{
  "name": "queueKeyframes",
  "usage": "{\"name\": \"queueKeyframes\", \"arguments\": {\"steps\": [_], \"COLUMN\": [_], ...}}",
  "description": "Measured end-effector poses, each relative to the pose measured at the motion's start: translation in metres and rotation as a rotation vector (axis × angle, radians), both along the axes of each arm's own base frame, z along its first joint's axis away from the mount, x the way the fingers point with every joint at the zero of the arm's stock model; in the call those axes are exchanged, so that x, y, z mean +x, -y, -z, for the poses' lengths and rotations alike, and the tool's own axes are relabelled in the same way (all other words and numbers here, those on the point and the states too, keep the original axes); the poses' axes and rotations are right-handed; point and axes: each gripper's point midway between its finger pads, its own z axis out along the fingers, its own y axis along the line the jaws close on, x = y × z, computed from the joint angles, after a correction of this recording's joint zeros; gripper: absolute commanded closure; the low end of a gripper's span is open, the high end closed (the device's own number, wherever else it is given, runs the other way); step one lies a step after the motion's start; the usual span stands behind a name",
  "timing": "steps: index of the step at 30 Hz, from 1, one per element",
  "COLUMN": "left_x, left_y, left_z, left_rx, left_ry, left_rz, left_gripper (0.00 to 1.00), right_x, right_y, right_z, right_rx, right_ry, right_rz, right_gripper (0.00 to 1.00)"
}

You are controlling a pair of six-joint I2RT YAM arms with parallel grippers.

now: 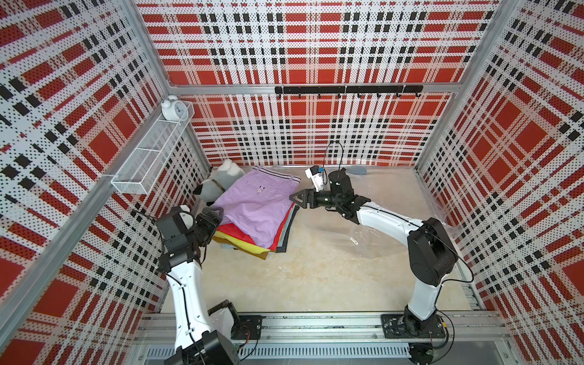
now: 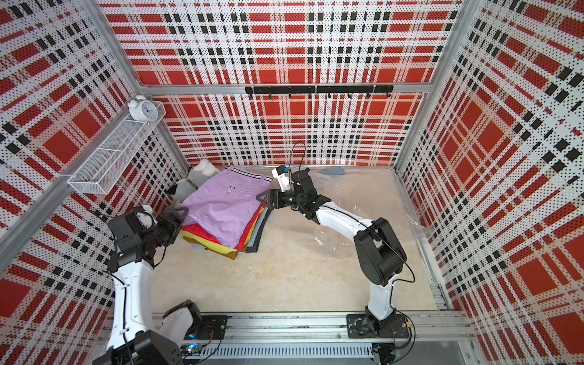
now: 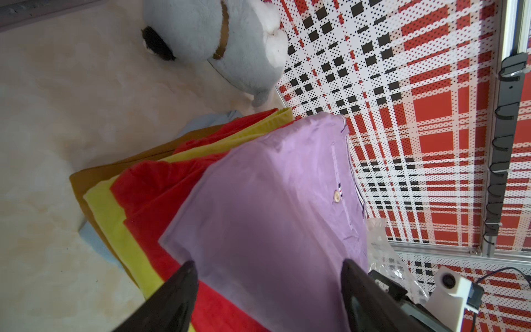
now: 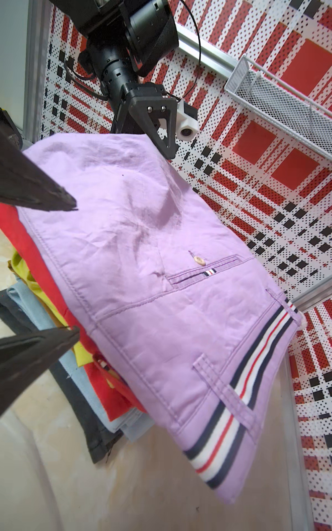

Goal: Take the trousers out of the vacuum bag
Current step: Place the trousers at the center of the board.

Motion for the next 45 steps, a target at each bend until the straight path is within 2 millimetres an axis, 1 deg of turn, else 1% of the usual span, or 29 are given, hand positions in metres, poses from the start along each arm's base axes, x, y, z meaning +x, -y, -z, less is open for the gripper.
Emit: {"name": "queueKeyframes", "arguments": {"steps": [3,5,8,13,18,21,25,29,31,34,36,39,45], "left_x": [0.001,0.002,0.004,0.004,0.008,0.012,0.018,0.023,0.025,0.029,0.032,0.037,0.044], "left_y": [0.000,-0.001,-0.001,0.002,0.009,0.015,0.023,0.021,0.019,0.015,0.014,0.012,0.011], "left_z": [-0.002,-0.002,0.001,0.013,0.009,0.008,0.007,0.008,0.004,-0.009,-0.019,-0.030,-0.035], "left_rx": [-0.020,-0.025,-0.044,-0.087,-0.084,-0.079,-0.073,-0.060,-0.046,-0.010,0.018,0.063,0.168], "left_ry": [0.006,0.009,0.019,0.008,0.023,0.028,0.037,0.031,0.036,0.058,0.076,0.093,0.081], "left_rz": [-0.013,-0.016,-0.020,-0.029,-0.013,-0.003,0.012,0.004,-0.002,-0.003,0.001,0.013,0.040], "left_gripper": [0.20,0.20,0.21,0.21,0.22,0.31,0.48,0.63,0.69,0.77,0.80,0.82,0.82], "right_x": [0.003,0.006,0.009,0.011,0.012,0.012,0.012,0.012,0.012,0.013,0.014,0.016,0.018], "right_y": [-0.003,-0.005,-0.008,-0.008,-0.007,-0.007,-0.006,-0.006,-0.006,-0.008,-0.009,-0.012,-0.018], "right_z": [-0.007,-0.007,-0.001,0.016,0.019,0.020,0.023,0.024,0.025,0.027,0.028,0.031,0.035], "right_rx": [0.010,0.013,0.008,-0.019,-0.028,-0.030,-0.035,-0.037,-0.037,-0.036,-0.035,-0.032,-0.023], "right_ry": [0.013,0.015,0.001,-0.041,-0.051,-0.054,-0.063,-0.067,-0.070,-0.079,-0.085,-0.097,-0.124], "right_rz": [-0.003,-0.005,-0.006,0.005,0.013,0.015,0.016,0.016,0.017,0.016,0.015,0.010,-0.005], "right_gripper": [0.32,0.32,0.32,0.33,0.33,0.33,0.33,0.32,0.32,0.33,0.33,0.34,0.35]}}
